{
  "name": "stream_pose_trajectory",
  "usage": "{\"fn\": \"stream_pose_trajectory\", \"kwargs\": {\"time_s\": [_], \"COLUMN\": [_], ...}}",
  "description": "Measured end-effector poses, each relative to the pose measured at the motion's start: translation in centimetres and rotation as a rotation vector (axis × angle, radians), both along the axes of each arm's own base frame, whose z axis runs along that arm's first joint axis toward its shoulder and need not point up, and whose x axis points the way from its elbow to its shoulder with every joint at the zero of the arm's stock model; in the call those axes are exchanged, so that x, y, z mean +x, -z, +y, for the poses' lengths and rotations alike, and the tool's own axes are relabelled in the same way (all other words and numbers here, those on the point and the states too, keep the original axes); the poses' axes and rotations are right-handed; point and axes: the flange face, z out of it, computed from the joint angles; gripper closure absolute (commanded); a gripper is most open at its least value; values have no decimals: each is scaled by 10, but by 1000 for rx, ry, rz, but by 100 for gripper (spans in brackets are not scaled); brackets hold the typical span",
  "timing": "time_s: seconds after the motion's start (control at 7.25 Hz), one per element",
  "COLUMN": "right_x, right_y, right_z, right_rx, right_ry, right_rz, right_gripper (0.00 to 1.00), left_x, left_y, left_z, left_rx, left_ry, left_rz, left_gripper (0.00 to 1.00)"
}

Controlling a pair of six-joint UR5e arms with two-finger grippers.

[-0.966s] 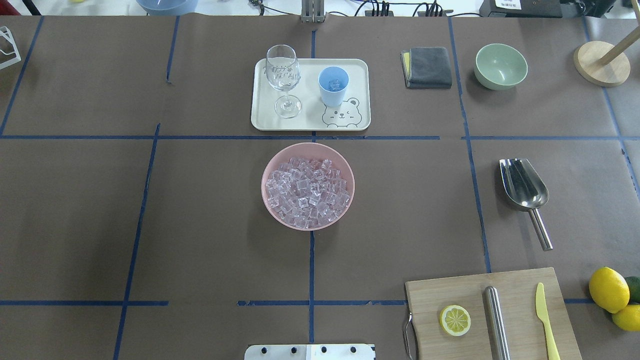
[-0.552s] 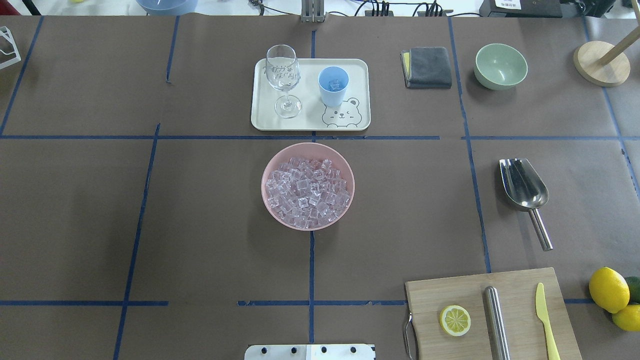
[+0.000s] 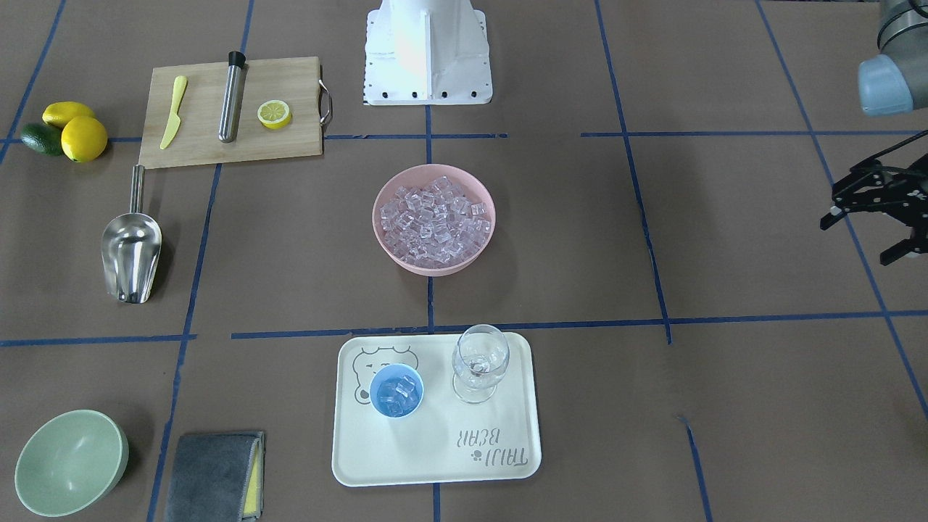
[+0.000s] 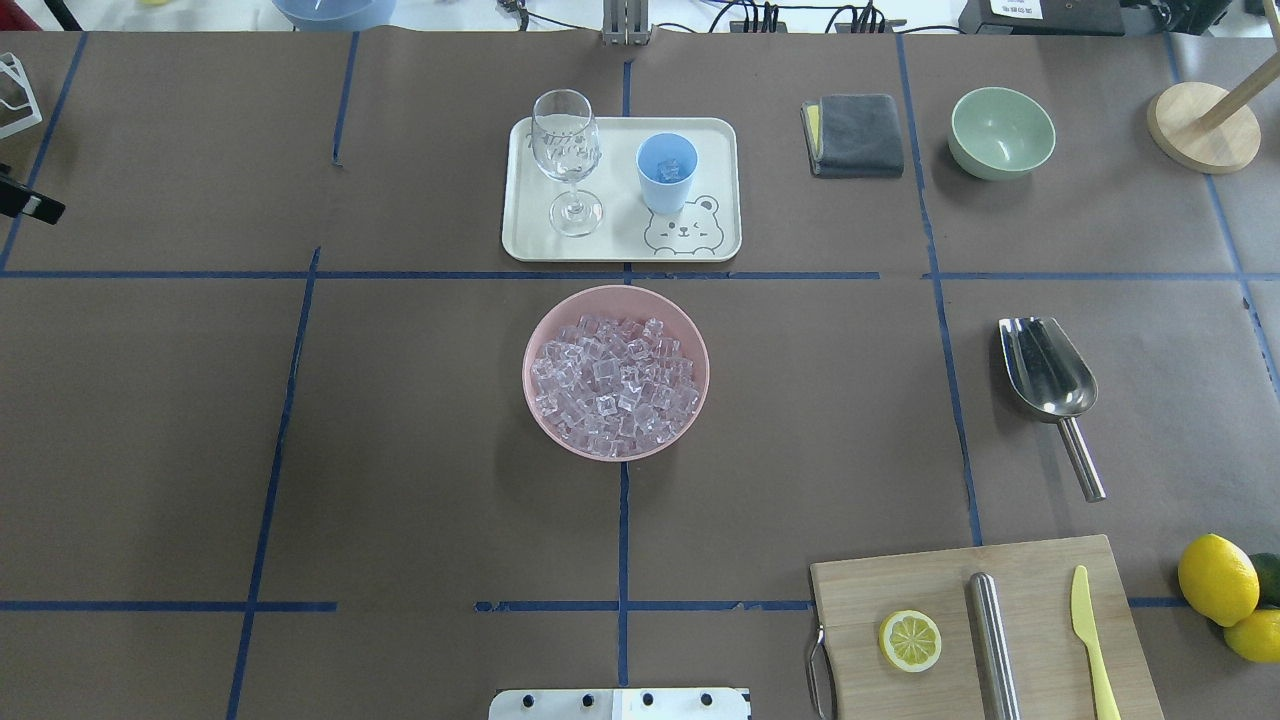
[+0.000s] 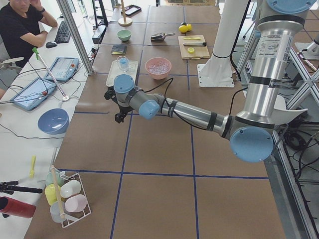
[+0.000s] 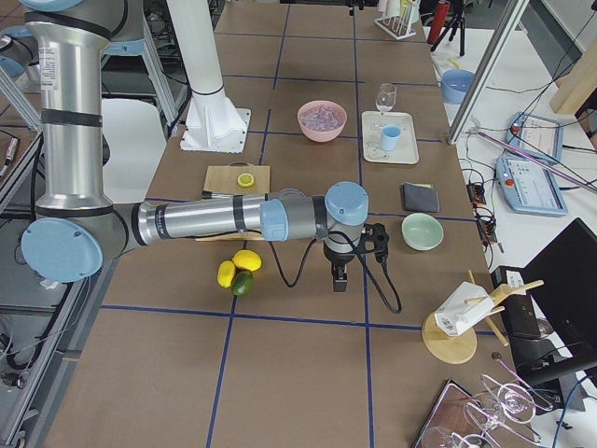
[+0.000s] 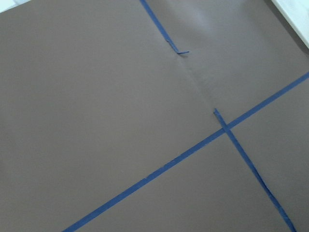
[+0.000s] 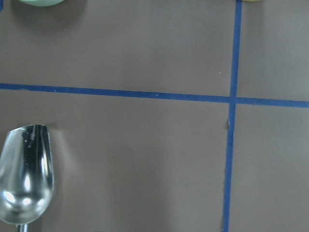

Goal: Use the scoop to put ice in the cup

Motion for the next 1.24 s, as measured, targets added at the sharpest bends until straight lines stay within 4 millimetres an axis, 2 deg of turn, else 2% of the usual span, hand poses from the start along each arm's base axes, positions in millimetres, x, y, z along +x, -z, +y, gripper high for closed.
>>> {"fn": "stream_pose_trajectory", "kwargs": {"time_s": [0.14, 0.28, 0.41, 0.55, 0.69, 0.83, 1.1, 1.24], "right_x": [-18, -39, -60, -76, -92, -116, -184, -207], "right_y": [23, 46, 61, 67, 67, 66, 53, 48], "right_z": [10, 20, 28, 37, 48, 61, 93, 104], "right_rx": [-28, -56, -66, -71, -78, -84, -76, -83], "right_ry": [-33, -49, -37, -24, -28, -45, -34, -28], "right_rz": [-13, -23, -28, -29, -25, -16, 50, 62], "right_gripper": [0, 0, 0, 0, 0, 0, 0, 0], "left_x": [32, 56, 75, 86, 94, 98, 109, 115], "left_y": [18, 32, 44, 52, 56, 59, 64, 66], "left_z": [1, 3, 6, 9, 11, 11, 10, 11], "left_rx": [30, 59, 91, 119, 132, 140, 146, 147], "left_ry": [-54, -96, -128, -148, -160, -166, -181, -189], "left_rz": [11, 21, 32, 42, 49, 52, 57, 58], "left_gripper": [0, 0, 0, 0, 0, 0, 0, 0]}}
